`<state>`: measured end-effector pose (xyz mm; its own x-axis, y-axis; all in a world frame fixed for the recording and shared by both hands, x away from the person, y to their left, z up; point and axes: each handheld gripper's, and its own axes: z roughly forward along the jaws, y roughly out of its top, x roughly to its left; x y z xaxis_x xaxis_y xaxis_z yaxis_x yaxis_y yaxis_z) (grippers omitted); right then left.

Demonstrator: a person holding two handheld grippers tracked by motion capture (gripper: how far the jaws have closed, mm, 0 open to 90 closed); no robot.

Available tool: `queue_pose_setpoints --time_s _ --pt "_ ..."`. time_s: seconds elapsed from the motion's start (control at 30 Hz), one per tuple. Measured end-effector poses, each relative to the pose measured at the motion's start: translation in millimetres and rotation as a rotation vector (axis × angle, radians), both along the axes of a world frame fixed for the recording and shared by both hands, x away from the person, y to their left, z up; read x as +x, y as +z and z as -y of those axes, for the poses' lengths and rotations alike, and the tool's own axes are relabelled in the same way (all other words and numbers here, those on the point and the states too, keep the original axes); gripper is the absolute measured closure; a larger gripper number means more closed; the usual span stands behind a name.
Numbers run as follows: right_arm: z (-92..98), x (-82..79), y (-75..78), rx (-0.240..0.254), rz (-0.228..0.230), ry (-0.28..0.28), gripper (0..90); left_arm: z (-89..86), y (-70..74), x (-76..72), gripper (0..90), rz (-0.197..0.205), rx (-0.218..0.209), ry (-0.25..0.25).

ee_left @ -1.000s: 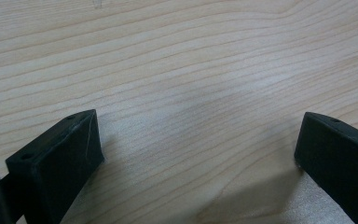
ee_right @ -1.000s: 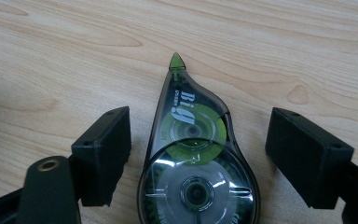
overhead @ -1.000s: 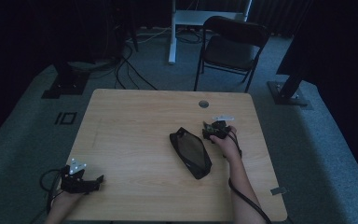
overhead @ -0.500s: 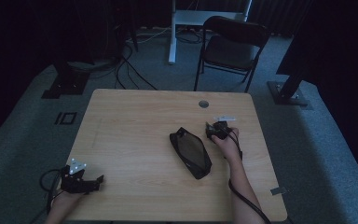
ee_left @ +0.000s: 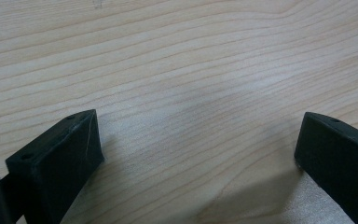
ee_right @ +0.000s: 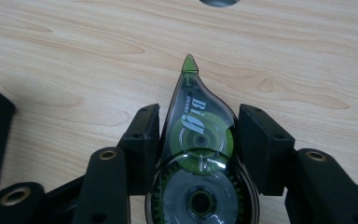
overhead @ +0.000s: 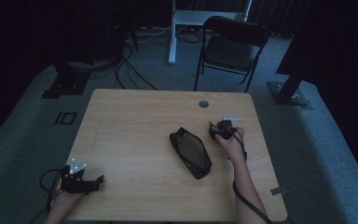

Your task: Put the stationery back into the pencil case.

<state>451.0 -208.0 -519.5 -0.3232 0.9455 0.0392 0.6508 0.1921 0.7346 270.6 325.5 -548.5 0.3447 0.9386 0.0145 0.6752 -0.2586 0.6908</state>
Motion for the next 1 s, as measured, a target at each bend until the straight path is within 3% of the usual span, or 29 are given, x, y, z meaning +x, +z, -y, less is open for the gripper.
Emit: queue_pose_setpoints --time_s 0.3,0.4,0.77,0.83,1.0 --pt "-5.7 -16.1 28.5 0.010 0.031 0.014 50.1 0.0 0.0 0.0 0.8 0.000 0.000 0.000" --pt "-10.2 -23.5 40.7 0.006 0.062 0.026 50.1 0.0 0.0 0.0 0.8 0.000 0.000 0.000" --pt "-23.4 -41.2 65.2 0.029 0.093 0.087 50.2 0.0 0.0 0.0 0.8 0.000 0.000 0.000" --pt "-27.3 -45.5 70.9 0.060 0.102 0.112 50.2 0.0 0.0 0.0 0.8 0.000 0.000 0.000" --pt "-33.0 -50.3 77.9 0.062 0.112 0.118 50.2 0.0 0.0 0.0 0.8 0.000 0.000 0.000"
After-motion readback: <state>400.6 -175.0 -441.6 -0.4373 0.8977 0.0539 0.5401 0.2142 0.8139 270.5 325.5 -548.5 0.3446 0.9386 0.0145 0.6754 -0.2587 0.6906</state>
